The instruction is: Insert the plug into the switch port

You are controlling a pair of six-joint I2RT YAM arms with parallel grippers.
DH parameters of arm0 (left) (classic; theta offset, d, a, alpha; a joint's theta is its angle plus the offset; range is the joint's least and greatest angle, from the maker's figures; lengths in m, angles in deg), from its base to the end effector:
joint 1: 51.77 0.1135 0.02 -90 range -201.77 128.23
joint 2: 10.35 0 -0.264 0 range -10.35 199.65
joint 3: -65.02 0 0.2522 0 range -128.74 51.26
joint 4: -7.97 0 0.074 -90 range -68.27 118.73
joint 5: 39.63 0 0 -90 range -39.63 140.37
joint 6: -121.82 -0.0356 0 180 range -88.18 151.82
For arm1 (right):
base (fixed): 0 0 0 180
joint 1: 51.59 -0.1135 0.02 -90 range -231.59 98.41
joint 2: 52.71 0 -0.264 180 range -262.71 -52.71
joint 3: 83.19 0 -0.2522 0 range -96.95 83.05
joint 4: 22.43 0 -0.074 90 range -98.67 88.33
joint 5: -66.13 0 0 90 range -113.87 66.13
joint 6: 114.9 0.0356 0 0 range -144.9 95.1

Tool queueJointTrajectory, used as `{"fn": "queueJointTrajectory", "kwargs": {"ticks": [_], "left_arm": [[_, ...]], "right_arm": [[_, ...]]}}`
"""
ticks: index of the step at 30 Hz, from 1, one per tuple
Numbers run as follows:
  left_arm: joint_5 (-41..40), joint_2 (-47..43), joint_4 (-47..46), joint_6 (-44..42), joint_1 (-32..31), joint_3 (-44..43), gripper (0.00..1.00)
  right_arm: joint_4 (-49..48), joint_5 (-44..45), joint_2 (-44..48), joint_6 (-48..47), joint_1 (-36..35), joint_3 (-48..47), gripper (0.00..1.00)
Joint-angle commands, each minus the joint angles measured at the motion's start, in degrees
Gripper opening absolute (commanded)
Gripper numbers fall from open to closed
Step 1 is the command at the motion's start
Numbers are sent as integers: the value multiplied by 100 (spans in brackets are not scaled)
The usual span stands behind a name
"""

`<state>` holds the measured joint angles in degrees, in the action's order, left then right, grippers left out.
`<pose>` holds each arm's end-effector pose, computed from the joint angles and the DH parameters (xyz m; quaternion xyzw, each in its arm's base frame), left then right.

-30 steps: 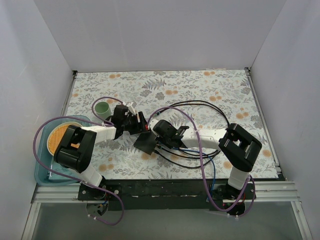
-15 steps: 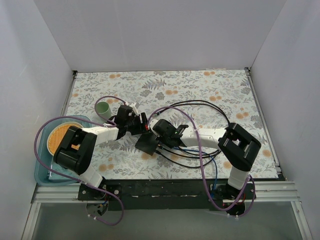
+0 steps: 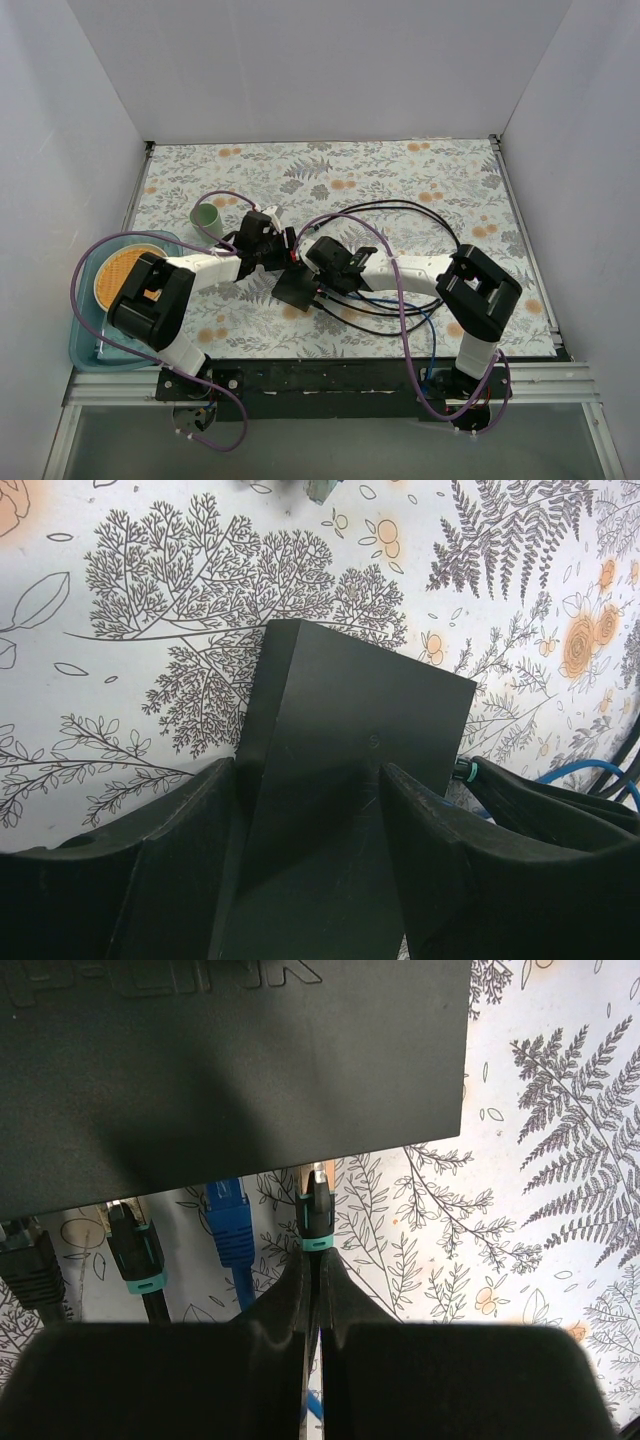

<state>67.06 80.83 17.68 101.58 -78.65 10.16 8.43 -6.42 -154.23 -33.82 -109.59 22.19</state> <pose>0.2663 -0.1464 0.1503 -0.2848 0.8738 -0.3661 0.1458 0.1973 0.2956 0.1668 -0.4884 0.8154 -0.0186 0.3102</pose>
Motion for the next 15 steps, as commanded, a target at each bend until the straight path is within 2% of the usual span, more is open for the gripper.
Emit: {"fn": "queueJointTrajectory", "kwargs": {"ticks": [1,5,9,15], "left_arm": [[2155,-241,-69,557,-855,-170,52],[2137,-223,-60,539,-942,-240,49],[2128,-109,-43,478,-1048,-275,36],[2163,-65,-43,512,-1188,-284,35]], "right_arm": [[-2581,-1315,88,-56,-177,-277,1],[-2642,-1472,132,-127,-177,-251,1],[-2765,-1517,237,-162,-177,-198,1],[-2844,-1332,203,-153,-177,-260,1]]}}
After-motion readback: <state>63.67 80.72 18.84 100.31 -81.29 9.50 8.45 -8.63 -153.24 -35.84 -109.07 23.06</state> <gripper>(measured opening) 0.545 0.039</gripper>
